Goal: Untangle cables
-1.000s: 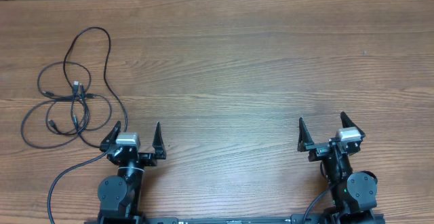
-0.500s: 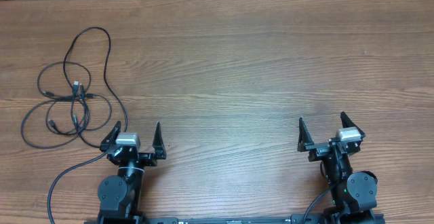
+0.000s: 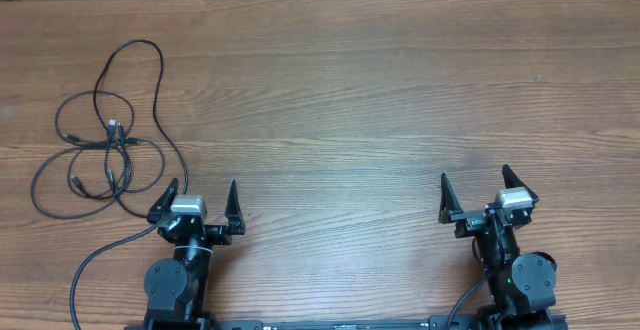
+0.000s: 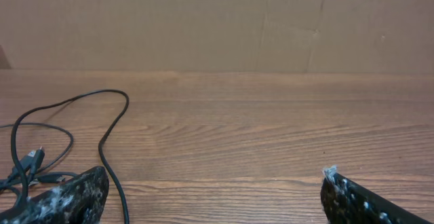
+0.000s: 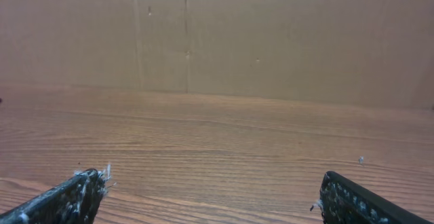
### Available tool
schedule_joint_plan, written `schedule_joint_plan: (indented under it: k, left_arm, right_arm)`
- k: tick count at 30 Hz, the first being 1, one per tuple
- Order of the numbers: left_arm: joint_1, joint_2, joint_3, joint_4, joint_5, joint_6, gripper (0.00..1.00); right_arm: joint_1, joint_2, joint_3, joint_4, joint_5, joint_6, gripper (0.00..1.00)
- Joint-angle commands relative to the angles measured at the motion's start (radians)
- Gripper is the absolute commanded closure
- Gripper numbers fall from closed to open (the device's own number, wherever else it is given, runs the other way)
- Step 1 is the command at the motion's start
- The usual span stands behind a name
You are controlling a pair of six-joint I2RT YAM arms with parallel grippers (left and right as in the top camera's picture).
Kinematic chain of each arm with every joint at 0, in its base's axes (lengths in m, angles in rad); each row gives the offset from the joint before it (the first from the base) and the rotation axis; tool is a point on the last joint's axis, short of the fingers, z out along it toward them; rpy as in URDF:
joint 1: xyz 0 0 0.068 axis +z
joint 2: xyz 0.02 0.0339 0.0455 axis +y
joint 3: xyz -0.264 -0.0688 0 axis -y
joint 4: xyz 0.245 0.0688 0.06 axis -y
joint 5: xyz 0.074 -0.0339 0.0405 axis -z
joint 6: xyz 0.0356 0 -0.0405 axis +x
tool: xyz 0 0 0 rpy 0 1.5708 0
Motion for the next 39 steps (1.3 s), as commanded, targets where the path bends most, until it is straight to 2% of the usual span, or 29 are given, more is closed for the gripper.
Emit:
schedule_joint_plan:
  k: [1, 6, 13, 39]
  left_arm:
    - [-0.006, -0.011, -0.003, 0.001, 0.008, 0.019, 0.0]
    - [-0.006, -0.011, -0.003, 0.001, 0.008, 0.019, 0.0]
    - [-0.006, -0.011, -0.003, 0.001, 0.008, 0.019, 0.0]
    - [-0.006, -0.011, -0.003, 0.001, 0.008, 0.019, 0.0]
  right_arm:
    - [0.003, -0.009, -0.011, 0.003, -0.001, -0.004, 0.0]
    - [0.0, -0.009, -0.011, 0.003, -0.002, -0.004, 0.0]
    - [-0.087, -0.009, -0.011, 0.003, -0.001, -0.004, 0.0]
    - [-0.054, -0.008, -0.011, 0.004, -0.002, -0.004, 0.0]
